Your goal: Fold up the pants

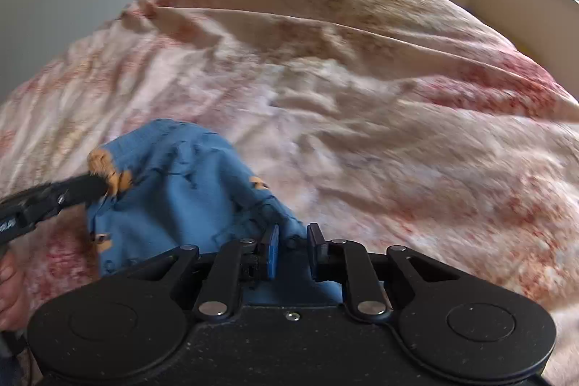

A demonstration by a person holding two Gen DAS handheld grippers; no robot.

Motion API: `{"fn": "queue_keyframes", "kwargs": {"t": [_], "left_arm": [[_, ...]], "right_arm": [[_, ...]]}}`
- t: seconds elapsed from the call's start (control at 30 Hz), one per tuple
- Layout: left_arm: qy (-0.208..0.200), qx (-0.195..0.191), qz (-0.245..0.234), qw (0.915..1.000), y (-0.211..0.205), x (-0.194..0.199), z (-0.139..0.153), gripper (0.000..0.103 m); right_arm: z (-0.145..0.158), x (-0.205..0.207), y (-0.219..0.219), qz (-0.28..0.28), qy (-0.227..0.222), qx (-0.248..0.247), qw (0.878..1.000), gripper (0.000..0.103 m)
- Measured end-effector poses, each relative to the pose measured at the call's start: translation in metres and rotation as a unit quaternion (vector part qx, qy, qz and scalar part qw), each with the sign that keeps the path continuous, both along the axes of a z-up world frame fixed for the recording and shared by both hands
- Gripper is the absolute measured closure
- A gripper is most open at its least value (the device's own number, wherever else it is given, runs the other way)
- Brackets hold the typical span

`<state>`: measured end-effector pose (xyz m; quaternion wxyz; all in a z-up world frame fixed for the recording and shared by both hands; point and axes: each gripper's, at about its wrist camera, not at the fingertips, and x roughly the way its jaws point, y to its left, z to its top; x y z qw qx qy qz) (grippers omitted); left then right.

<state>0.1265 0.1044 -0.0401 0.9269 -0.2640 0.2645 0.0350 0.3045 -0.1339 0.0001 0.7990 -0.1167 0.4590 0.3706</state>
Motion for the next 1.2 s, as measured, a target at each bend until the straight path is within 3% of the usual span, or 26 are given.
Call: {"fn": "queue_keyframes", "kwargs": {"t": [0.1, 0.17, 0.23, 0.3, 0.37, 0.47, 0.5, 0.53, 0.57, 0.6, 0.67, 0.8, 0.83, 0.87, 0.9, 0.93, 0.97, 1.03, 1.1, 1.17, 1.2], "left_arm": [[0.025, -0.009, 0.020, 0.9994, 0.012, 0.007, -0.012, 0.092], [0.030, -0.031, 0.017, 0.9989, 0.019, 0.008, -0.014, 0.090], [0.028, -0.052, 0.021, 0.9980, 0.023, 0.008, -0.015, 0.087], [0.026, -0.059, 0.023, 0.9976, 0.023, 0.006, -0.016, 0.082], [0.025, -0.046, 0.024, 0.9984, 0.020, 0.005, -0.016, 0.078], [0.022, -0.028, 0.020, 0.9992, 0.013, 0.005, -0.014, 0.072], [0.022, -0.017, 0.020, 0.9994, 0.011, 0.005, -0.014, 0.074], [0.024, -0.004, 0.016, 0.9996, 0.008, 0.006, -0.014, 0.075], [0.028, 0.010, 0.012, 0.9995, 0.006, 0.008, -0.014, 0.082], [0.033, 0.021, 0.010, 0.9992, 0.005, 0.011, -0.015, 0.087], [0.034, 0.012, 0.010, 0.9993, 0.008, 0.013, -0.019, 0.088], [0.033, 0.009, 0.018, 0.9992, 0.009, 0.012, -0.019, 0.087], [0.031, 0.010, 0.018, 0.9993, 0.008, 0.011, -0.017, 0.085], [0.028, 0.007, 0.020, 0.9994, 0.008, 0.009, -0.016, 0.075], [0.028, 0.002, 0.024, 0.9993, 0.008, 0.008, -0.015, 0.051], [0.026, -0.002, 0.032, 0.9992, 0.008, 0.006, -0.015, 0.045], [0.020, -0.003, 0.037, 0.9991, 0.007, 0.003, -0.016, 0.046], [0.024, 0.014, 0.039, 0.9989, 0.003, 0.003, -0.017, 0.048], [0.025, 0.026, 0.041, 0.9985, 0.001, 0.002, -0.018, 0.052], [0.025, 0.020, 0.044, 0.9985, 0.002, 0.002, -0.020, 0.052], [0.028, 0.016, 0.045, 0.9985, 0.004, 0.003, -0.020, 0.053]], "right_arm": [[0.006, -0.001, -0.011, -0.025, -0.019, 0.006, 0.999, 0.063], [0.013, -0.002, -0.022, -0.035, -0.030, 0.017, 0.999, 0.058], [0.019, -0.005, -0.028, -0.020, -0.045, 0.017, 0.999, 0.038], [0.023, -0.004, -0.027, 0.002, -0.039, 0.036, 0.999, 0.028], [0.024, -0.001, -0.016, 0.025, -0.028, 0.055, 0.998, 0.026], [0.018, -0.002, 0.017, 0.082, -0.029, 0.037, 0.996, 0.026], [0.013, -0.002, 0.027, 0.103, -0.022, 0.025, 0.994, 0.034], [0.006, -0.002, 0.037, 0.117, -0.018, 0.002, 0.993, 0.071], [-0.001, -0.002, 0.046, 0.117, -0.028, -0.041, 0.992, 0.100], [-0.005, -0.002, 0.049, 0.120, -0.042, -0.064, 0.990, 0.100], [-0.005, 0.002, 0.045, 0.111, -0.047, -0.065, 0.991, 0.102], [-0.009, 0.019, 0.025, 0.027, -0.091, -0.102, 0.990, 0.103], [-0.007, 0.023, 0.016, 0.007, -0.078, -0.085, 0.993, 0.103], [-0.001, 0.020, 0.009, -0.005, -0.066, -0.051, 0.996, 0.103], [0.006, 0.014, 0.004, -0.008, -0.064, -0.021, 0.998, 0.093], [0.013, 0.005, 0.005, -0.001, -0.070, 0.003, 0.998, 0.081], [0.019, -0.003, 0.010, 0.018, -0.073, 0.022, 0.997, 0.077], [0.024, -0.014, 0.024, 0.073, -0.063, 0.047, 0.994, 0.057], [0.021, -0.021, 0.046, 0.111, -0.069, 0.041, 0.991, 0.046], [0.003, -0.018, 0.067, 0.112, -0.077, 0.006, 0.991, 0.035], [-0.013, -0.012, 0.075, 0.098, -0.082, -0.042, 0.991, 0.026]]}}
